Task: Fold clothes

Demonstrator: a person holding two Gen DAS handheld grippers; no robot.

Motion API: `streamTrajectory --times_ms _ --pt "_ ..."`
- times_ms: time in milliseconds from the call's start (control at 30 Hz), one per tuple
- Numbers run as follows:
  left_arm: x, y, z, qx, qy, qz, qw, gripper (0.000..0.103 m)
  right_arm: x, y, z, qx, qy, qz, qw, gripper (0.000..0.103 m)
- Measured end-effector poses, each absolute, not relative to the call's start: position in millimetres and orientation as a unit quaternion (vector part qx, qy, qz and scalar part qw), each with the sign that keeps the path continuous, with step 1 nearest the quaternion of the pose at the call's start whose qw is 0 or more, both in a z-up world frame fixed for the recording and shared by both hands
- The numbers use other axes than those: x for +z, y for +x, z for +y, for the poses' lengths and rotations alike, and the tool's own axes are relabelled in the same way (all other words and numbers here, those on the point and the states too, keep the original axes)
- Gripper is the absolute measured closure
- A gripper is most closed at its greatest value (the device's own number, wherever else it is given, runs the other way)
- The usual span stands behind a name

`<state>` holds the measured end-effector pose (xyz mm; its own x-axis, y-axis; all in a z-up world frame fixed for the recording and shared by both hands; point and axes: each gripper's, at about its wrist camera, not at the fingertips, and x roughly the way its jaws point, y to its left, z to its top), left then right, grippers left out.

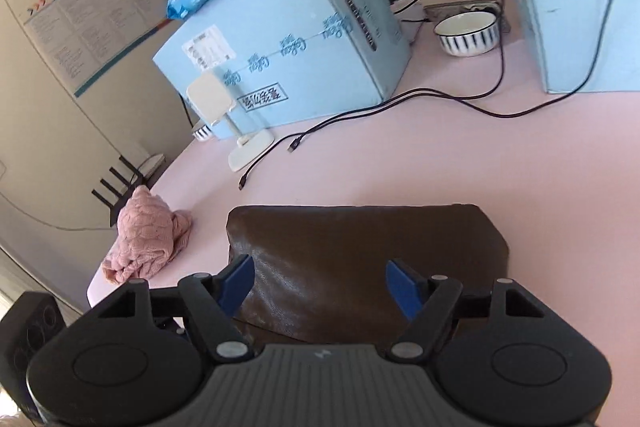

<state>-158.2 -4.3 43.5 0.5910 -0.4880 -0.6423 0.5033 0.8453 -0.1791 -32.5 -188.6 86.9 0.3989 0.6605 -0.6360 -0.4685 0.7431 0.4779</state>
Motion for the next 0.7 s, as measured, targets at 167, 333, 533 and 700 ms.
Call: streamTrajectory --times_ms 167,333,533,700 --pt "42.2 -152.2 1.0 -0.265 -0.015 0.375 0.888 0.003 68.5 -10.7 -111.0 0.329 0.013 0.488 0.808 0.03" --pt "41.4 -152.0 -4.3 -0.248 -0.004 0.377 0.892 0.003 56.7 1.5 -77.9 0.268 -0.041 0.467 0.842 0.029" --pt "40.0 -154.4 -3.0 -0.244 -0.003 0.37 0.896 0.003 59.1 11.3 -78.7 0.244 -0.028 0.411 0.878 0.032" --pt "42.2 -151.4 0.3 -0.243 -0.01 0.375 0.894 0.003 95.4 -3.1 -133.3 0.293 0.053 0.368 0.881 0.025"
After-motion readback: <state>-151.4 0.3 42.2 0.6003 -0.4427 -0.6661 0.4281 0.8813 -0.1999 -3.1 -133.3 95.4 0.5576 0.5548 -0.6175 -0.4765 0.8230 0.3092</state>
